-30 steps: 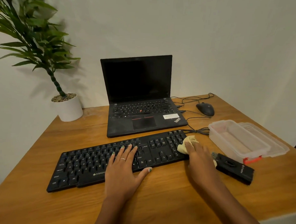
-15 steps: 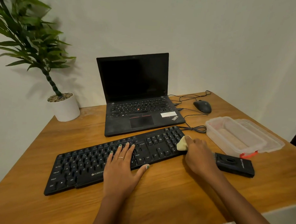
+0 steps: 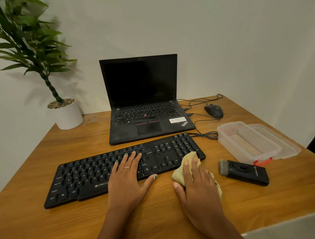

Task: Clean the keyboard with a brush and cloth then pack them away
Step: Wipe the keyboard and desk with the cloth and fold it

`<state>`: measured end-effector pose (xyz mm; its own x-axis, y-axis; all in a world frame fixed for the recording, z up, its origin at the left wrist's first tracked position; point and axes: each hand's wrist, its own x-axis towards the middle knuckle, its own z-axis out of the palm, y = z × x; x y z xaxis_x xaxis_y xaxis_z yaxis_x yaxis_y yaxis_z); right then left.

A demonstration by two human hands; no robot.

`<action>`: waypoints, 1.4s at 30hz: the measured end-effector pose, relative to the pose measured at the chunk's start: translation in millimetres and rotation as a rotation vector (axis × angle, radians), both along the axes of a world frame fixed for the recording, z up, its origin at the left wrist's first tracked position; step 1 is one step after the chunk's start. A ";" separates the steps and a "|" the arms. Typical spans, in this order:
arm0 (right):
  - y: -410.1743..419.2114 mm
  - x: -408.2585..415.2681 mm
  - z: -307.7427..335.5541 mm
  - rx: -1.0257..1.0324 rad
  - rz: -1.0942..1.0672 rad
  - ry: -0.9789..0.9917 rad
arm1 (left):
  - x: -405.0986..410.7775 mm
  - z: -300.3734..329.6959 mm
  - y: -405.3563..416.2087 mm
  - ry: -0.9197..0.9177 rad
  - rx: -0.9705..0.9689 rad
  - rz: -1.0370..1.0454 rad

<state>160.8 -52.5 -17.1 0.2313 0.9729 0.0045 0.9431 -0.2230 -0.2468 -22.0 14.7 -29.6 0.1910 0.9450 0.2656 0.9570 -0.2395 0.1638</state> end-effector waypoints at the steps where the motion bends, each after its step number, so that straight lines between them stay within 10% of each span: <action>1: -1.9 3.9 0.6 0.004 0.008 -0.019 | -0.3 -0.6 0.3 -0.007 0.000 -0.002; 42: 8.5 13.9 -6.3 0.093 0.044 0.031 | -0.2 -0.6 0.4 0.039 -0.027 0.007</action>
